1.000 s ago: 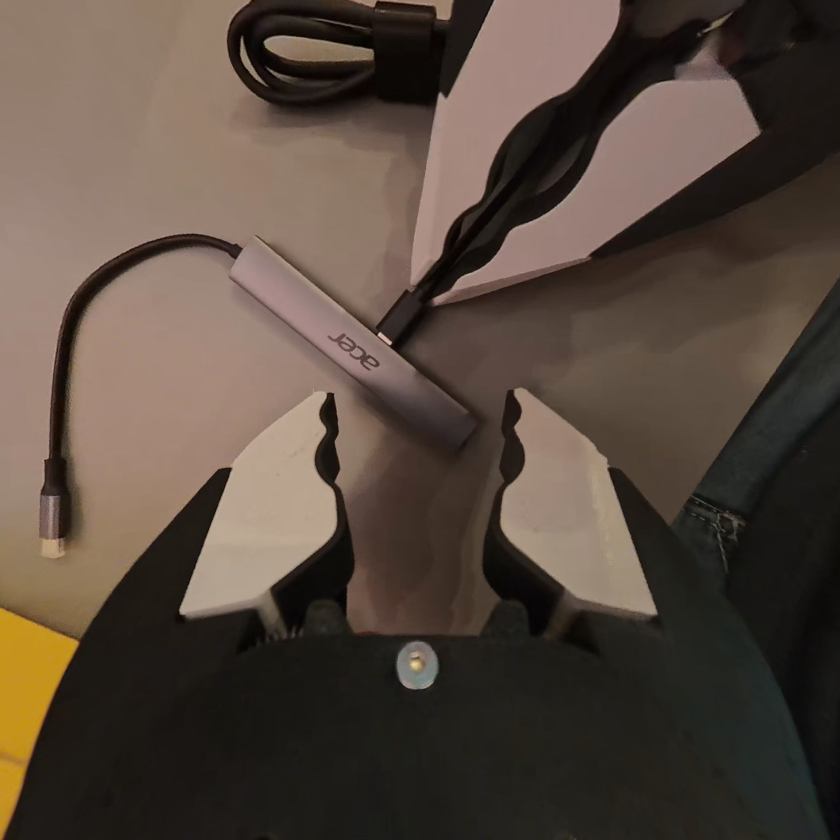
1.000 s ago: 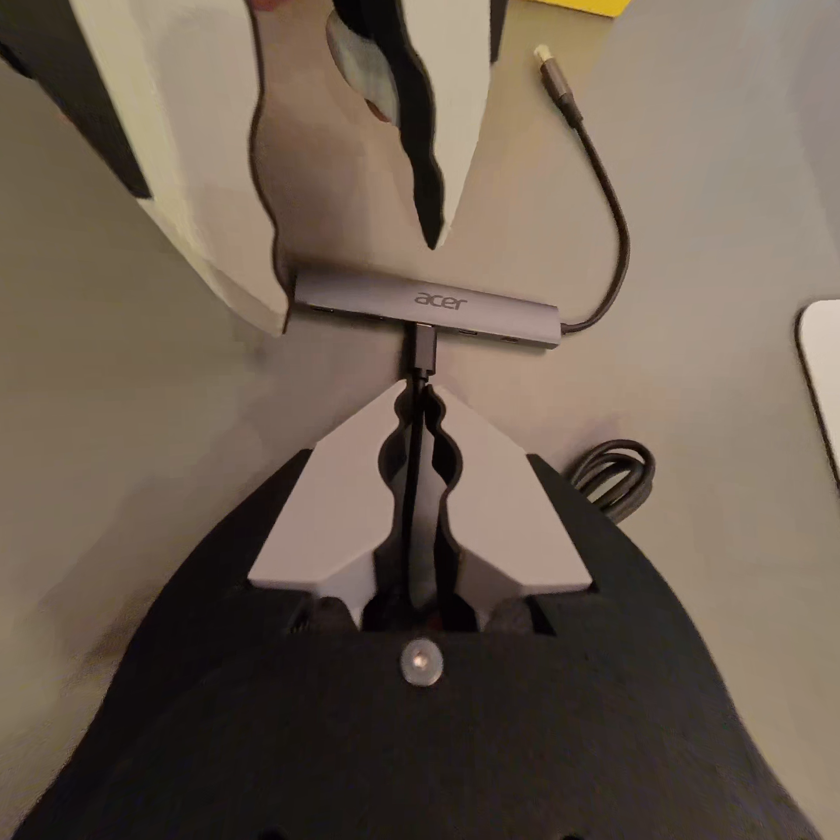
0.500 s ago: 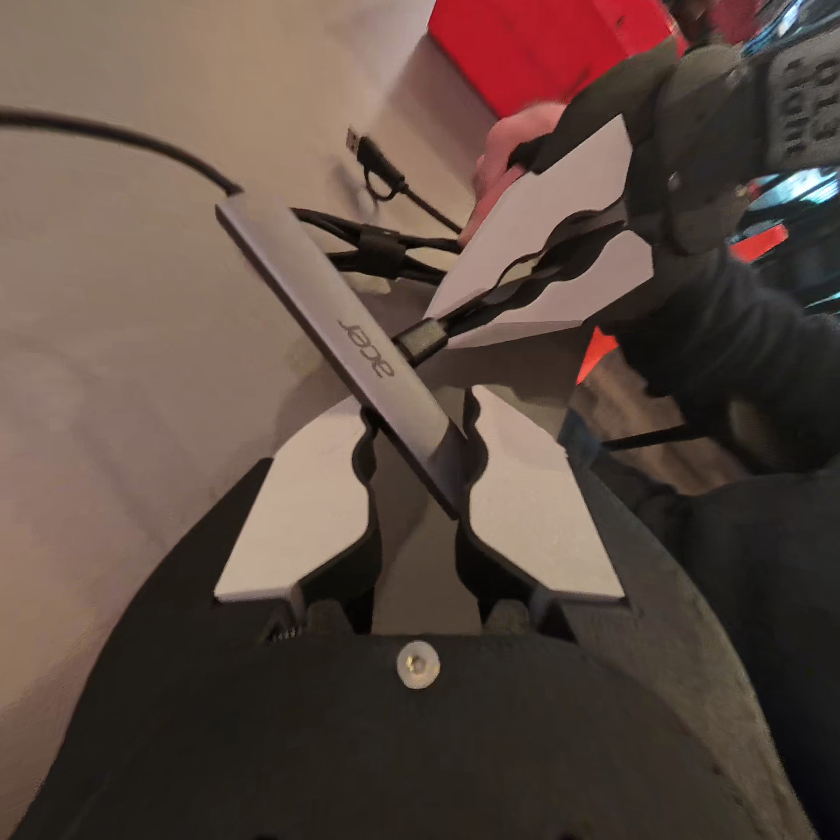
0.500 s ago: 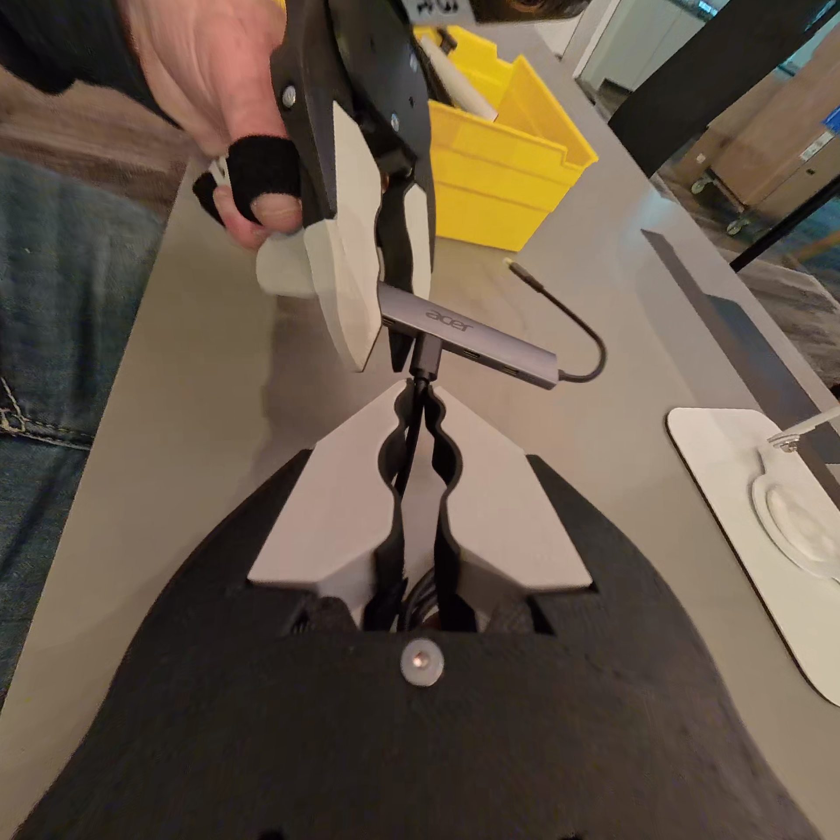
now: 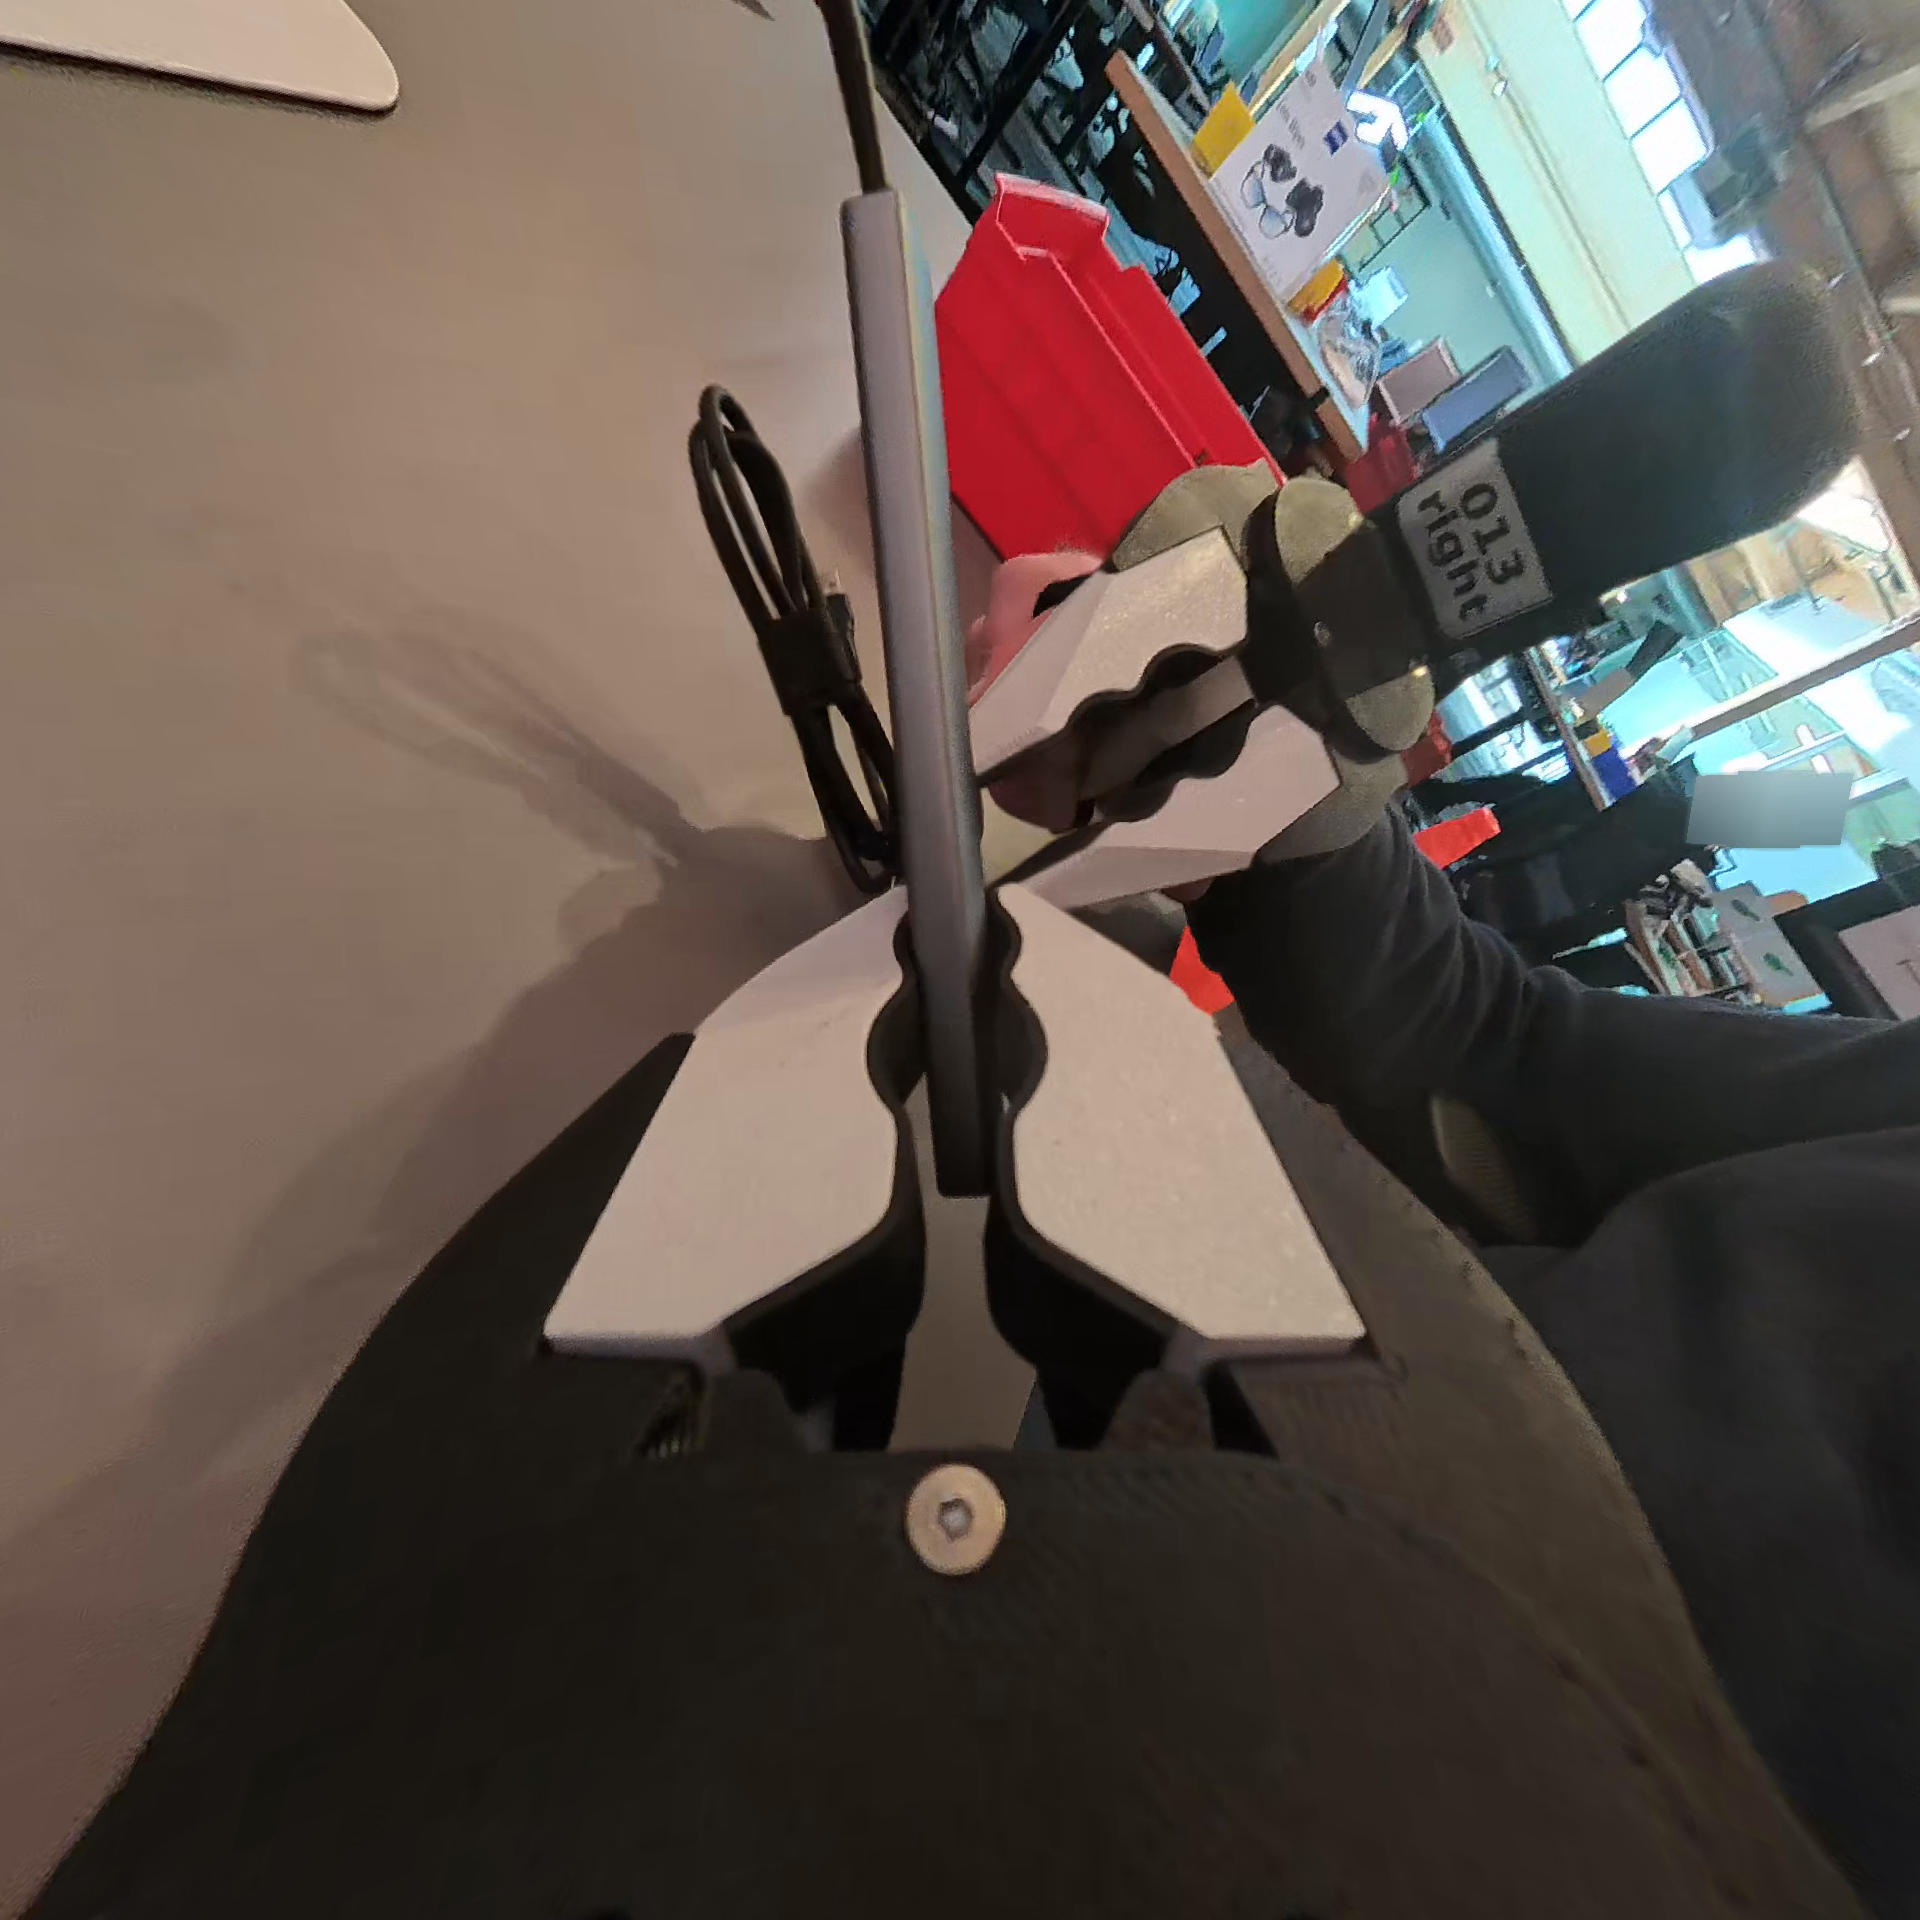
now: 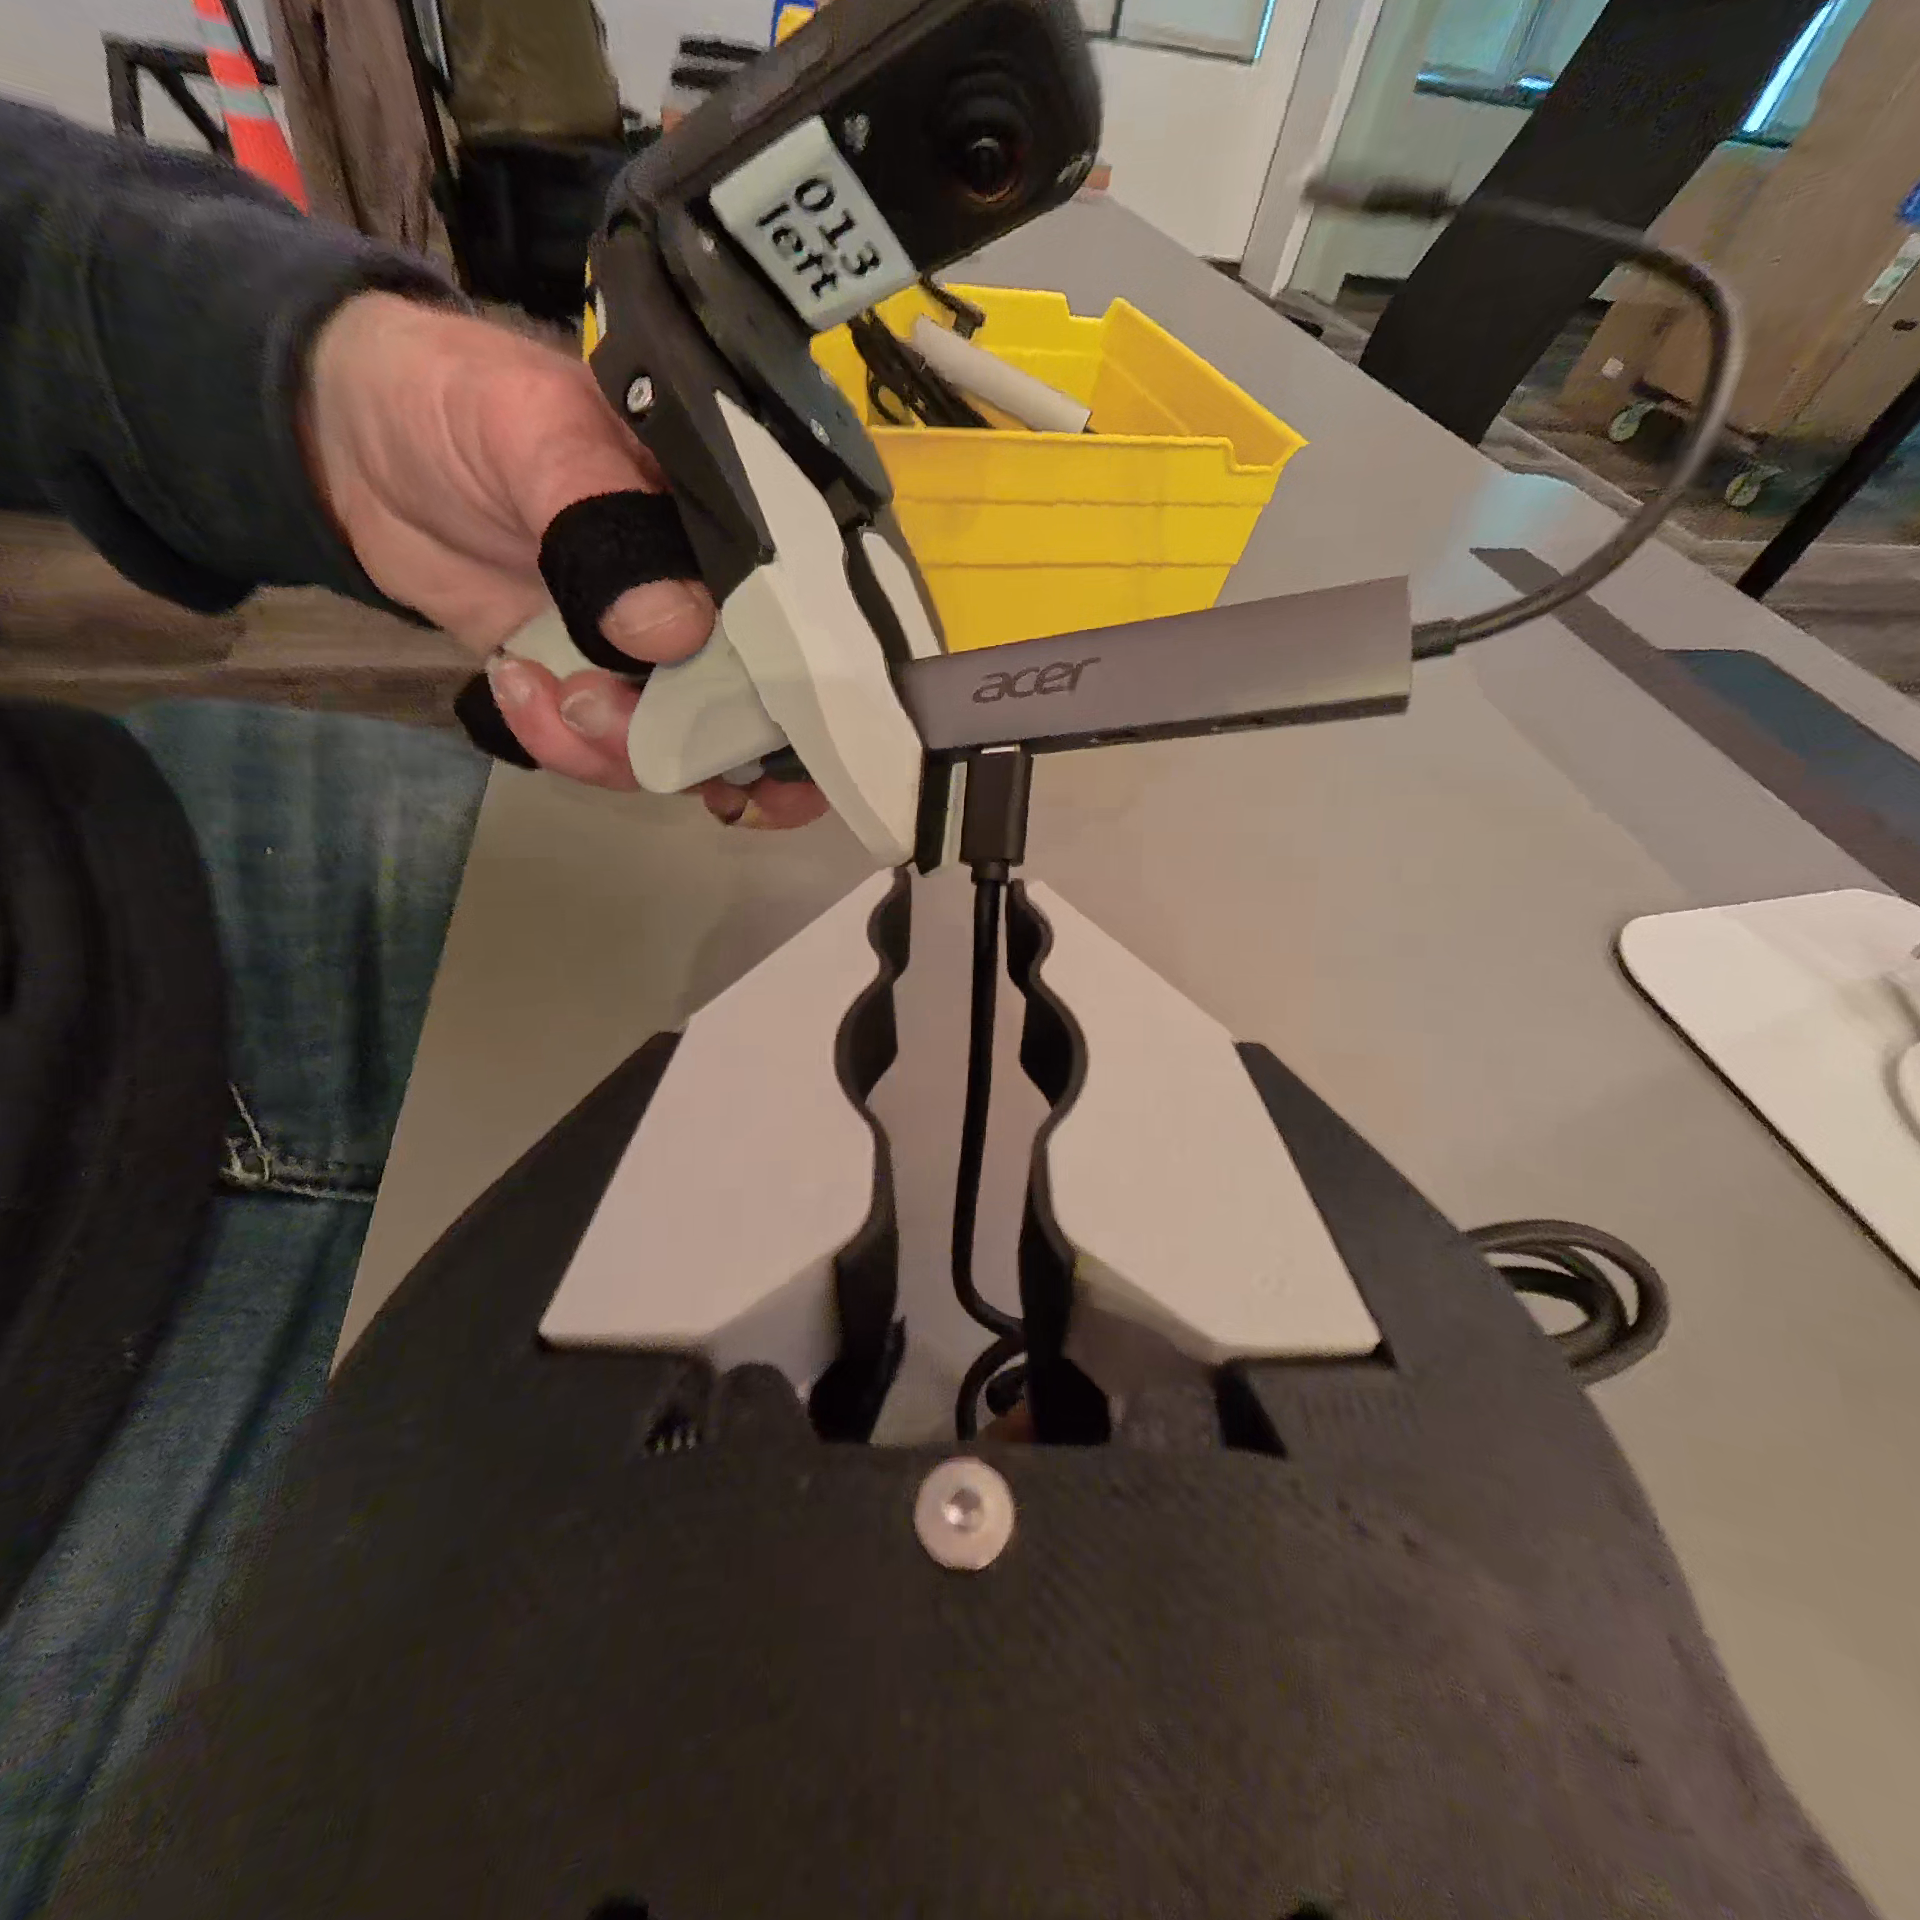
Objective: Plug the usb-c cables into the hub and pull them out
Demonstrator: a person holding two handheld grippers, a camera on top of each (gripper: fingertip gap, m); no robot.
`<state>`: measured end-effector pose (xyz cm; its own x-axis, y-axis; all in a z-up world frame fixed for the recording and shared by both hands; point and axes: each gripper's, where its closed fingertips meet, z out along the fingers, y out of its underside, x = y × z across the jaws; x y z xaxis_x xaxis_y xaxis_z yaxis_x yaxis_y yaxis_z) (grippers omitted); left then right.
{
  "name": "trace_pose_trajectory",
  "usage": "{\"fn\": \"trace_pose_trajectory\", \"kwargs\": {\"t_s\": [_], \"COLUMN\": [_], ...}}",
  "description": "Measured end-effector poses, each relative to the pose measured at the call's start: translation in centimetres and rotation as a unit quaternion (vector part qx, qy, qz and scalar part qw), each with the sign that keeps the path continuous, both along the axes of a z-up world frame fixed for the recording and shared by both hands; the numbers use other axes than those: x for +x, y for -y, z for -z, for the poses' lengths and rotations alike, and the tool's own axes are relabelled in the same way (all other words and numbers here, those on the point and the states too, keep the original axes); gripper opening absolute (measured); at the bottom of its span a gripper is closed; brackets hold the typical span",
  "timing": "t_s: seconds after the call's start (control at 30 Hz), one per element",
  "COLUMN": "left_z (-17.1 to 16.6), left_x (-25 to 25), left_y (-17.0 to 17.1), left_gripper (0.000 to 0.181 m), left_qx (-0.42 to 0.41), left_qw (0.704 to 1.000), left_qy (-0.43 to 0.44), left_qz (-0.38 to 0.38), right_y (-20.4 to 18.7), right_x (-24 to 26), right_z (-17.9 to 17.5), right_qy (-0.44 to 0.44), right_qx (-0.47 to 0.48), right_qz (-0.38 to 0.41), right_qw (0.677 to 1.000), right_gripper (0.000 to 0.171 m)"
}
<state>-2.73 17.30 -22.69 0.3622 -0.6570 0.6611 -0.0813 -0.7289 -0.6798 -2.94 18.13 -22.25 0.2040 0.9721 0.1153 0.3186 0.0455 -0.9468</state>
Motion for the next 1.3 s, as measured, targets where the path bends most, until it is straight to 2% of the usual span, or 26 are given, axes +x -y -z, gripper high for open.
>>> {"fn": "trace_pose_trajectory", "kwargs": {"t_s": [0.07,0.13,0.23,0.37,0.53,0.83,0.9,0.97,1.07,1.17,1.23,1.3], "left_z": [-0.4,-0.8,-1.6,-2.4,-2.5,-3.7,-3.7,-3.7,-4.0,-4.3,-3.8,-3.4], "left_x": [0.1,0.3,0.7,0.9,1.6,2.1,2.1,1.9,1.0,0.8,0.9,1.1], "left_y": [0.1,0.3,0.5,1.1,2.2,3.6,3.5,2.9,1.9,1.5,1.5,1.9], "left_gripper": [0.007,0.007,0.007,0.006,0.007,0.006,0.013,0.049,0.078,0.094,0.102,0.098], "left_qx": [-0.007,-0.018,-0.037,-0.066,-0.077,-0.079,-0.045,0.011,0.161,0.299,0.391,0.453], "left_qw": [1.000,0.999,0.995,0.988,0.984,0.973,0.979,0.989,0.986,0.950,0.903,0.861], "left_qy": [0.023,0.048,0.095,0.143,0.161,0.211,0.191,0.143,0.031,-0.089,-0.179,-0.229], "left_qz": [0.002,0.003,-0.006,0.002,0.023,0.057,0.054,0.038,0.002,-0.019,-0.015,0.006], "right_y": [-0.4,-0.5,-0.6,-0.3,0.1,1.5,1.4,1.4,1.2,1.0,1.1,1.4], "right_x": [0.0,-0.1,-0.3,-0.2,-0.4,-0.1,0.0,0.3,1.0,1.5,1.6,1.7], "right_z": [-0.4,-1.1,-2.3,-3.0,-2.9,-4.1,-3.9,-4.1,-4.4,-4.3,-4.2,-3.9], "right_qy": [-0.017,-0.034,-0.039,-0.034,0.007,-0.047,-0.042,-0.054,-0.054,-0.041,-0.033,-0.030], "right_qx": [-0.006,0.016,0.109,0.191,0.287,0.265,0.240,0.202,0.170,0.153,0.142,0.123], "right_qz": [0.011,0.020,0.050,0.051,0.043,0.001,0.000,-0.008,-0.013,-0.018,-0.028,-0.047], "right_qw": [1.000,0.999,0.992,0.980,0.957,0.963,0.970,0.978,0.984,0.987,0.989,0.991], "right_gripper": [0.018,0.010,0.009,0.010,0.009,0.010,0.009,0.009,0.009,0.009,0.009,0.009]}}
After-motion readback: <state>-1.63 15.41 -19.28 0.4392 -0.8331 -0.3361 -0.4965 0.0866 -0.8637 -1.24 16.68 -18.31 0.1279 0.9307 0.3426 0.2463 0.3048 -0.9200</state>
